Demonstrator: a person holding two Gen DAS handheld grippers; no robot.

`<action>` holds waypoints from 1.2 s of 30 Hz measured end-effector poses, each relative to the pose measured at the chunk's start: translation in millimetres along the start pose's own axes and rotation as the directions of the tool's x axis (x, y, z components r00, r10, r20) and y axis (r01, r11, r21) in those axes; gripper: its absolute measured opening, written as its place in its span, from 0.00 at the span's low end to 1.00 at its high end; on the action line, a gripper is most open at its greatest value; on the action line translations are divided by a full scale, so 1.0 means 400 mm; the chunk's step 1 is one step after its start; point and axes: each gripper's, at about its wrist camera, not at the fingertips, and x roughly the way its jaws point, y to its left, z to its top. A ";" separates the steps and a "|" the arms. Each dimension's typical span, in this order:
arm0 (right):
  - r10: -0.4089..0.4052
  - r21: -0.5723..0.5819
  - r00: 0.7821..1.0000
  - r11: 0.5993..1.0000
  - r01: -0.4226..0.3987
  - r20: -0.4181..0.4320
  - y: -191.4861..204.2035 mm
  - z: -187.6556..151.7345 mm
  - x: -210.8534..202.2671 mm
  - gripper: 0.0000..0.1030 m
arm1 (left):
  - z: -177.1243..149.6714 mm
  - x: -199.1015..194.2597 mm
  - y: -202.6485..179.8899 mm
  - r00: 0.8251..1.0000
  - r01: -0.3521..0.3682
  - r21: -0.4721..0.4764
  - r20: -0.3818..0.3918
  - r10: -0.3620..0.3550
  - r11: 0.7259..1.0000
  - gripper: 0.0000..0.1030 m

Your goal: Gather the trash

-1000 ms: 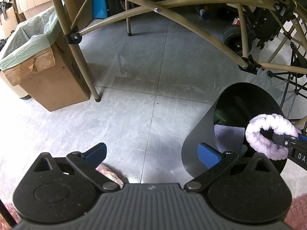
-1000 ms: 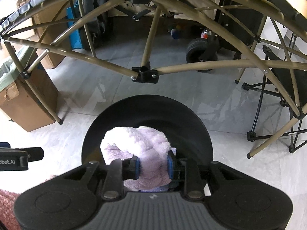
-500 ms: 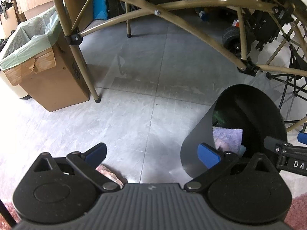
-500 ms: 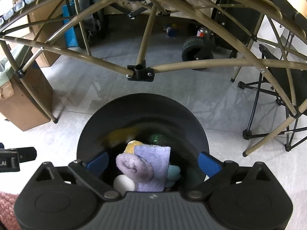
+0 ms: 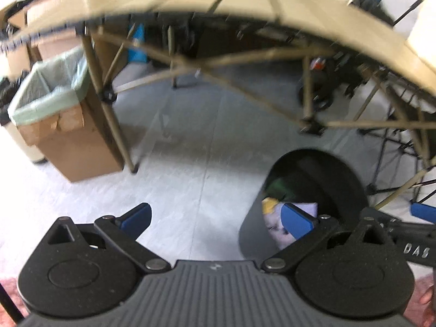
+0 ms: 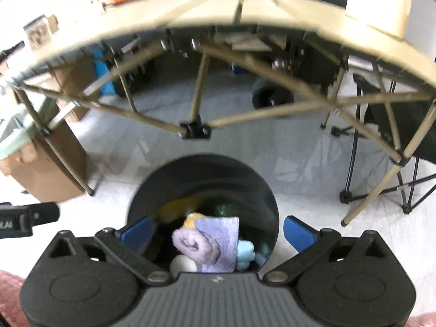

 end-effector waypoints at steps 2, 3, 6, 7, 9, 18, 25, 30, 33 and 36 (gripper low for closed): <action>0.026 -0.017 0.999 1.000 -0.025 0.043 -0.001 -0.004 -0.059 1.00 | 0.003 -0.052 -0.018 0.999 0.013 0.021 0.044 -0.013 1.000 1.00; 0.032 -0.022 0.997 0.999 -0.031 0.064 -0.002 -0.006 -0.089 1.00 | 0.004 -0.076 -0.025 0.998 0.019 0.033 0.065 -0.021 0.999 1.00; 0.046 -0.028 0.992 0.999 -0.043 0.116 -0.014 -0.020 -0.185 1.00 | 0.007 -0.148 -0.045 0.992 0.033 0.066 0.122 -0.041 0.997 1.00; 0.049 -0.032 0.990 0.998 -0.045 0.134 -0.019 -0.024 -0.221 1.00 | 0.006 -0.172 -0.049 0.989 0.035 0.075 0.141 -0.046 0.997 1.00; 0.050 -0.040 0.985 0.998 -0.044 0.164 -0.026 -0.036 -0.285 1.00 | 0.003 -0.219 -0.056 0.984 0.040 0.090 0.169 -0.055 0.995 1.00; 0.067 -0.066 0.964 0.996 -0.052 0.259 -0.051 -0.093 -0.523 1.00 | -0.063 -0.398 -0.066 0.957 0.079 0.165 0.263 -0.121 0.983 1.00; 0.065 -0.056 0.968 0.997 -0.053 0.242 -0.053 -0.145 -0.577 1.00 | -0.132 -0.443 -0.071 0.947 0.110 0.208 0.276 -0.166 0.972 1.00; 0.069 -0.054 0.971 0.997 -0.058 0.229 -0.052 -0.165 -0.586 1.00 | -0.143 -0.458 -0.063 0.947 0.110 0.195 0.276 -0.162 0.975 1.00; 0.074 -0.051 0.971 0.997 -0.064 0.227 -0.050 -0.168 -0.584 1.00 | -0.148 -0.460 -0.061 0.949 0.104 0.197 0.273 -0.156 0.975 1.00; 0.079 -0.046 0.971 0.996 -0.070 0.225 -0.050 -0.168 -0.582 1.00 | -0.151 -0.457 -0.063 0.953 0.095 0.200 0.264 -0.148 0.975 1.00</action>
